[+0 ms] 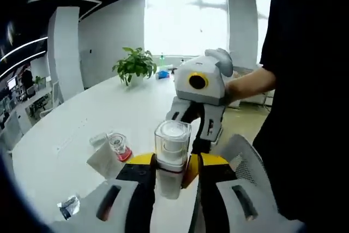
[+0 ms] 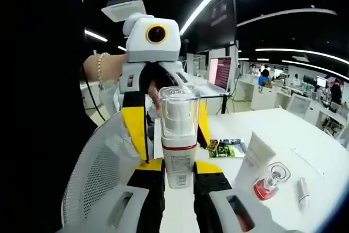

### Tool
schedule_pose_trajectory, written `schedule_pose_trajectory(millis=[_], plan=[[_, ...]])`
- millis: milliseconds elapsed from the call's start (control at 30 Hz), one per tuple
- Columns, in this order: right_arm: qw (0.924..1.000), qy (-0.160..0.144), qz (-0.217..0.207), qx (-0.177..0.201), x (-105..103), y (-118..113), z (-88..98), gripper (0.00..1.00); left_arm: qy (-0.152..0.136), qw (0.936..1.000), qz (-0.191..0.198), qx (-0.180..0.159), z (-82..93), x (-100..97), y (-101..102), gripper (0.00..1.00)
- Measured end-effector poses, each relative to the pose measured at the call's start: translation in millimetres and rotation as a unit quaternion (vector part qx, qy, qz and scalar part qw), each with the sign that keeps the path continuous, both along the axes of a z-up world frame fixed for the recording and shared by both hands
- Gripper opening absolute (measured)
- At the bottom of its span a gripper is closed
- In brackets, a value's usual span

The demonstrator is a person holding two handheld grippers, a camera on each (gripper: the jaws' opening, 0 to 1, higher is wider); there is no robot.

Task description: Arrange the skincare products in the storage area until every visible bottle or jar stands upright without overlapping.

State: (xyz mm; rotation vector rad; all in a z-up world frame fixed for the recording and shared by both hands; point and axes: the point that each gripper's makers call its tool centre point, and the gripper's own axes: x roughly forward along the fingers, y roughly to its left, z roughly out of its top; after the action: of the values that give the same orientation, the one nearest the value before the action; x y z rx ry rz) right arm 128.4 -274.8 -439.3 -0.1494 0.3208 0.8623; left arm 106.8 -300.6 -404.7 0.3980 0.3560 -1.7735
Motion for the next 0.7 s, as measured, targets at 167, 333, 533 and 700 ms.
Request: schedule_pose_trajectory(millis=[167,333,533,700], plan=[[0.9996,0.015,-0.016,-0.016,9,-6,-25.5,0.1,0.003,0.9995,0.024,0.021,-22.2,4.6,4,0.37],[0.9988,0.026,-0.027,-0.031,16,-6,-53.6,0.1,0.013,0.998,0.052,0.034,-39.3,11.4,8,0.49],[0.9973,0.047,-0.035,-0.044,21,-1,-83.3,0.1,0.03,0.9941,0.096,0.041,-60.5,21.2,13,0.67],[0.9964,0.054,-0.037,-0.054,24,-3,-96.4,0.1,0.043,0.9899,0.127,0.048,-70.5,23.8,21,0.79]])
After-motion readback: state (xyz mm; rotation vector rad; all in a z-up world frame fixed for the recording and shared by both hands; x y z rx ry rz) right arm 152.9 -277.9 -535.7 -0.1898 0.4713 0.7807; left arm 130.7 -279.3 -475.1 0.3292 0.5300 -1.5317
